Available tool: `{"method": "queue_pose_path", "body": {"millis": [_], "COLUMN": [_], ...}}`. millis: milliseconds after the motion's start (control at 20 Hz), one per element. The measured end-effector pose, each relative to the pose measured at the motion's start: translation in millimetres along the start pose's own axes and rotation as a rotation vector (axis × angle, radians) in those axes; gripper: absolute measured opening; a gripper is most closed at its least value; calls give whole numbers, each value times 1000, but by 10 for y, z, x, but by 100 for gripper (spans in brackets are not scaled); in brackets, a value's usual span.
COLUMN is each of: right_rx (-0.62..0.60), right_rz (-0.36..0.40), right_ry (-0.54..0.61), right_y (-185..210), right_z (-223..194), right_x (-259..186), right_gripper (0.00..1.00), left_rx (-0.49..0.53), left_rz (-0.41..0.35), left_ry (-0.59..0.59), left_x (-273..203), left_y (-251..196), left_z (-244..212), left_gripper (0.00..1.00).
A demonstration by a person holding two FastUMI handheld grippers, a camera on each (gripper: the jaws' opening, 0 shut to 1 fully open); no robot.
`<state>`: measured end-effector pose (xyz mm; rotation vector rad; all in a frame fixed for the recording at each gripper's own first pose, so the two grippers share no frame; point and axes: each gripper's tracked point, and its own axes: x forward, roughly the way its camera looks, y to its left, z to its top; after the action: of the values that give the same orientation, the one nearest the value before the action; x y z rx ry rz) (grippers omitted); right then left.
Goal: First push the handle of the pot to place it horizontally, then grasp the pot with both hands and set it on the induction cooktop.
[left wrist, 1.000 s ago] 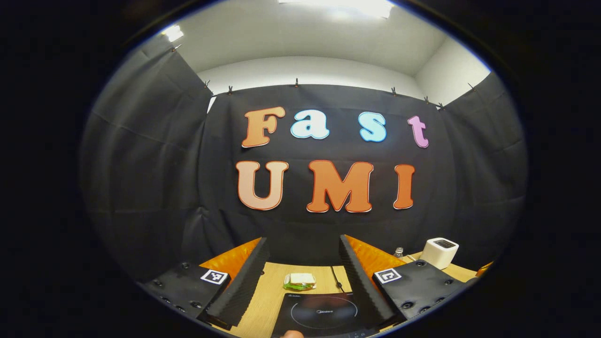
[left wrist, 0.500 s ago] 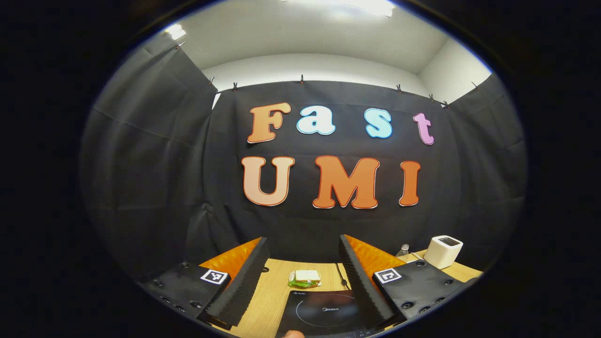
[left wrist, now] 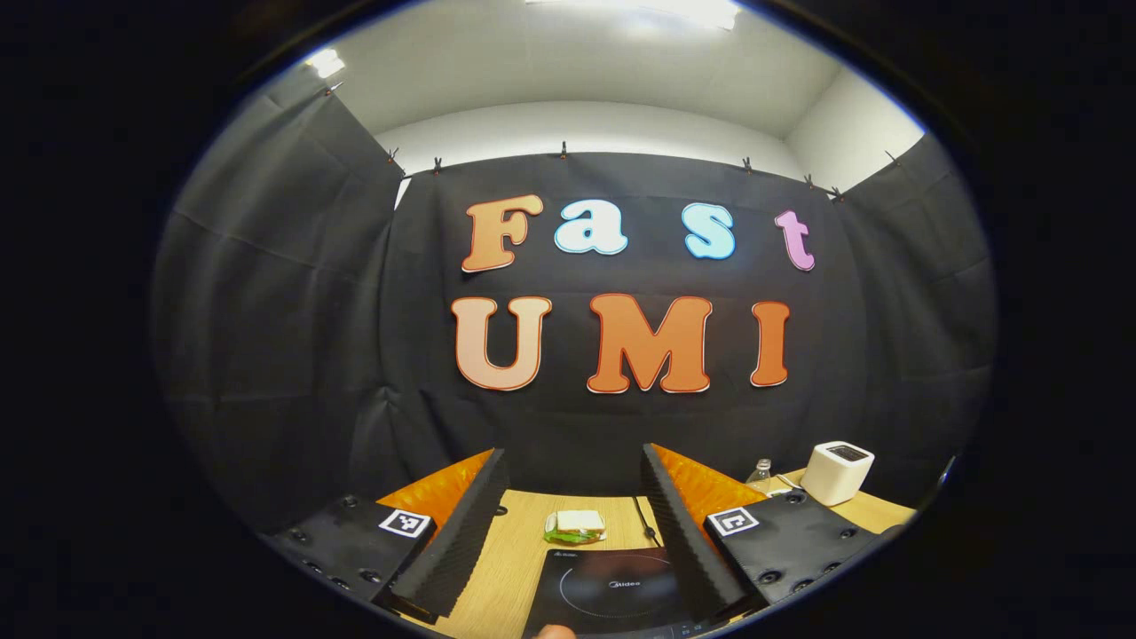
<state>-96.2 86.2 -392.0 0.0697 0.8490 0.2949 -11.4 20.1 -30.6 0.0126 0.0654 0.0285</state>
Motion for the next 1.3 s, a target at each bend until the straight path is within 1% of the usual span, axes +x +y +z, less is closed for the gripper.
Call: {"method": "queue_pose_path", "body": {"millis": [150, 250, 450, 600, 850, 1300], "right_rx": [26, 43, 86, 85, 89, 136], "right_rz": [1, -12, 28, 30, 12, -52], "right_ry": [42, 52, 69, 76, 75, 65], "right_y": [-75, -181, -170, -187, -282, -606], "right_z": [-87, -94, -86, -84, -51, 20], "right_x": [107, 167, 164, 169, 162, 157], "right_gripper": [0, 0, 0, 0, 0, 0], "left_rx": [4, 1, 0, 0, 16, 23], "left_rz": [0, 2, -13, -16, -11, -8], "left_ry": [4, 9, 15, 9, -4, -20], "left_x": [9, 19, 14, 2, -39, -89], "left_y": [-4, -10, -92, -124, -103, -95], "left_z": [-5, -21, -12, 9, 68, 118], "left_gripper": [99, 99, 99, 99, 99, 97]}}
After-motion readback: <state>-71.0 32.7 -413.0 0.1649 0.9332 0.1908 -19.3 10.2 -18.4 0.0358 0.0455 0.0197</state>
